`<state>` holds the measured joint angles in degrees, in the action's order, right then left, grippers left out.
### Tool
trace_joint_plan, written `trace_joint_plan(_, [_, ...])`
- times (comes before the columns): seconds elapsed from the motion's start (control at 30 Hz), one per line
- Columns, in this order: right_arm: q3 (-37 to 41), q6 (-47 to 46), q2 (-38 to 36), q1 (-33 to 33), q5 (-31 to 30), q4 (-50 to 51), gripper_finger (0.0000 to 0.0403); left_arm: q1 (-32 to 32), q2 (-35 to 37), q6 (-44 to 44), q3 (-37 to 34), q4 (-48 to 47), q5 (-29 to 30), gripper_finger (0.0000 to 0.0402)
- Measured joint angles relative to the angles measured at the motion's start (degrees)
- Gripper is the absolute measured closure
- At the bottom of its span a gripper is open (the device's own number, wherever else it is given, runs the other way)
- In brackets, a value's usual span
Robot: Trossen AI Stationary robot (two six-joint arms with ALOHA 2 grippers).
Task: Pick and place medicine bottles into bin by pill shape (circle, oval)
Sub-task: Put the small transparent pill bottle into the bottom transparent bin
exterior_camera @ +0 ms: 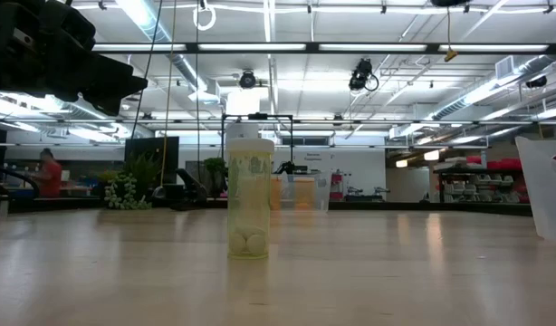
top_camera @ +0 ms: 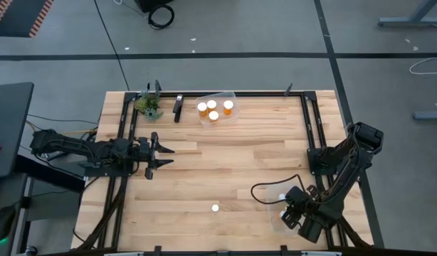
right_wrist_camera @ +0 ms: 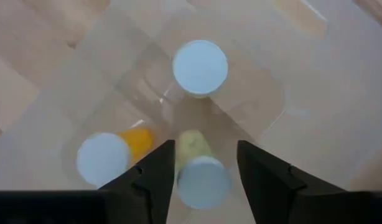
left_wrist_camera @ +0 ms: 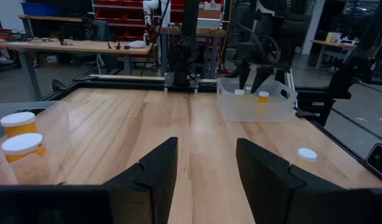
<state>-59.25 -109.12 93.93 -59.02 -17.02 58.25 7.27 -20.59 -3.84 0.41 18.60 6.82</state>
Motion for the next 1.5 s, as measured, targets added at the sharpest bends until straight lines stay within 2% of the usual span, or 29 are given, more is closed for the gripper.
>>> trace_joint_plan(0.5, [-7.4,0.0,0.0,1.4,0.0,8.7,0.0219,0.0,0.0,0.0,0.0,0.0,0.0,0.0230])
trace_joint_plan(0.8, [-10.5,9.6,0.0,7.3,-1.5,8.2,0.0219,0.0,0.0,0.0,0.0,0.0,0.0,0.0230])
trace_joint_plan(1.1, [-11.5,24.7,0.0,14.4,-4.3,-0.9,0.0219,0.0,0.0,0.0,0.0,0.0,0.0,0.0230])
trace_joint_plan(1.5, [-11.5,41.1,1.9,18.9,-8.5,-17.8,0.0219,0.0,0.0,0.0,0.0,0.0,0.0,0.0230])
